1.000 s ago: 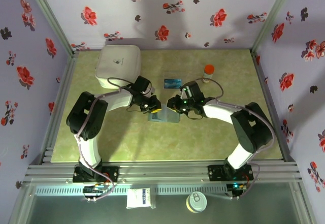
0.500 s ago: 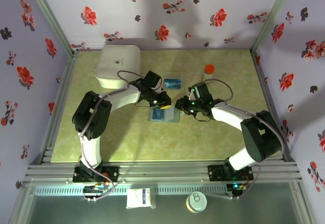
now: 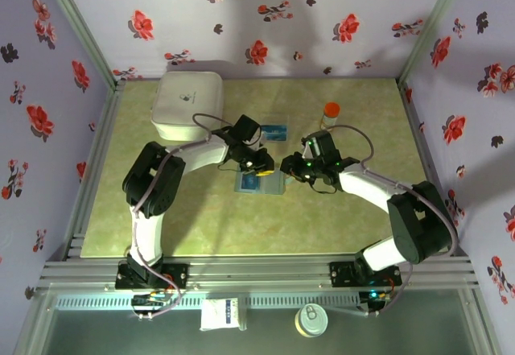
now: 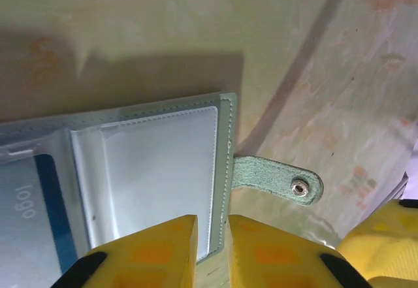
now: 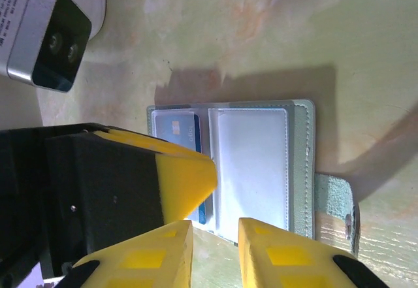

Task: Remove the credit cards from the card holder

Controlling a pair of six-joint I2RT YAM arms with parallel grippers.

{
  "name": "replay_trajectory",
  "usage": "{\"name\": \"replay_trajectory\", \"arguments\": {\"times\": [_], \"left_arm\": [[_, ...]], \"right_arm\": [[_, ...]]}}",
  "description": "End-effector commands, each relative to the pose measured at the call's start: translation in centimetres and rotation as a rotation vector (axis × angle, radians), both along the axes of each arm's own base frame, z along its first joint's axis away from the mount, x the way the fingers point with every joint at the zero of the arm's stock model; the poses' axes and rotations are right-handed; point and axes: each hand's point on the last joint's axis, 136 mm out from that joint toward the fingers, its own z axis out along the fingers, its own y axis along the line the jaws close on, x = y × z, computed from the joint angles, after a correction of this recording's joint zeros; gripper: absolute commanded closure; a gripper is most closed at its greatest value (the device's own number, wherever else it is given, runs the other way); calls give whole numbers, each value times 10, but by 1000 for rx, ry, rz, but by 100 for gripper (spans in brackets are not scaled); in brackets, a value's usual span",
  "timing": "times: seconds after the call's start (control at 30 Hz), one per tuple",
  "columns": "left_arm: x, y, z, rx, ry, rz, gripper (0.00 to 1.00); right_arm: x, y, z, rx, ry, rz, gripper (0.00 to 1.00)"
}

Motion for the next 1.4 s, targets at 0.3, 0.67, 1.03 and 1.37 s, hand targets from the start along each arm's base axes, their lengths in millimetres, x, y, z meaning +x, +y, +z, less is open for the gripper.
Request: {"name": "replay_trajectory", "arguments": {"times": [0.3, 0.67, 1.03, 1.37], "left_arm": [[14, 75, 6, 22, -37, 104, 81], [7, 89, -14, -9, 1, 123, 81], [0, 94, -36, 18, 46, 122, 86], [-5, 99, -44, 39, 62, 130, 88]], "right_arm": [[5, 40, -11, -1, 45, 71, 74], [10, 73, -22, 6, 87, 126, 74], [8, 79, -34, 17, 116, 138, 76], [7, 89, -41, 41, 136, 163, 76]]}}
